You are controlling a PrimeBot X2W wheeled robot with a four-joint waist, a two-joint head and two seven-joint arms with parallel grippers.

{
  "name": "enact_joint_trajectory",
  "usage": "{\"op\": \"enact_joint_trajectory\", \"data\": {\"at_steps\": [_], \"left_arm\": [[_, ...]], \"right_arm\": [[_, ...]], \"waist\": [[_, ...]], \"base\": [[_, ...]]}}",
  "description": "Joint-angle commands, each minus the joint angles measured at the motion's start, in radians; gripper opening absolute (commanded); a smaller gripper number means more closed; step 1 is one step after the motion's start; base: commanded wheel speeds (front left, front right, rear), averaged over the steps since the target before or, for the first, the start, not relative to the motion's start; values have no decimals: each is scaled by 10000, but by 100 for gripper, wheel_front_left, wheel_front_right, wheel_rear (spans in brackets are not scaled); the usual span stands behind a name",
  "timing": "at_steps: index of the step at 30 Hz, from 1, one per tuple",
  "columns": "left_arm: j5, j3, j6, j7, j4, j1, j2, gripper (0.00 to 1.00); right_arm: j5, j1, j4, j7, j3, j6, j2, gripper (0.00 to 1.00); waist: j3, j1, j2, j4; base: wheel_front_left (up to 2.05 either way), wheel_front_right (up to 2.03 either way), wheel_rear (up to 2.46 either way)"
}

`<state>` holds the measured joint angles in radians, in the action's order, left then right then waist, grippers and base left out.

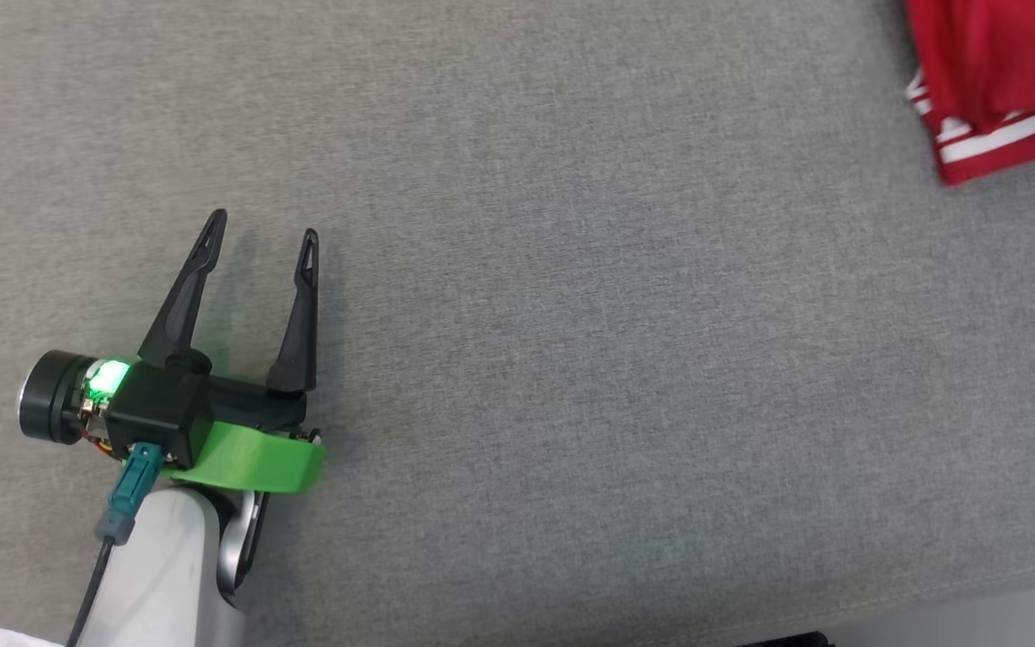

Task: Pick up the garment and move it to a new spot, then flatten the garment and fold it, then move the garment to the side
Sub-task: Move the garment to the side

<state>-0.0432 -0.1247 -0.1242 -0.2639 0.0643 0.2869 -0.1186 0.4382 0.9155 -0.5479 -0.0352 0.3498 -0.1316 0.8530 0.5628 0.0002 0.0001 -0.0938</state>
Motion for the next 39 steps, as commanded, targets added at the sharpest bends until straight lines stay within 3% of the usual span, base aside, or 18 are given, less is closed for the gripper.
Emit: {"op": "enact_joint_trajectory", "data": {"at_steps": [1,16,17,18,19,31,39], "left_arm": [[100,-12,-45,2,-109,180,-154,100],[128,-331,-52,10,-373,451,-400,100],[123,-331,-49,10,-376,467,-408,100],[119,-336,-49,10,-374,483,-409,100],[117,-333,-49,11,-365,497,-403,100],[-97,-176,110,4,-162,82,-70,100],[-353,371,317,4,-25,-670,142,100]], "right_arm": [[29,167,-126,81,-62,22,141,0],[-166,1353,-1542,451,464,23,1047,0],[-195,1453,-1659,372,525,23,1026,14],[-225,1507,-1753,317,590,23,994,49],[-245,1592,-1923,236,637,23,961,100],[-867,1982,-3056,-862,763,23,145,100],[-548,1223,-2481,-2174,334,22,-1231,100]], "waist": [[380,-2,-1,-359],[919,-2,-1,-391],[932,-2,-1,-378],[935,-2,-1,-365],[932,-2,-1,-349],[-113,-2,-1,-189],[-1497,-2,-1,-43]], "base": [[0,0,0],[0,0,0],[0,0,0],[0,0,0],[0,0,0],[0,0,0],[0,0,0]]}}
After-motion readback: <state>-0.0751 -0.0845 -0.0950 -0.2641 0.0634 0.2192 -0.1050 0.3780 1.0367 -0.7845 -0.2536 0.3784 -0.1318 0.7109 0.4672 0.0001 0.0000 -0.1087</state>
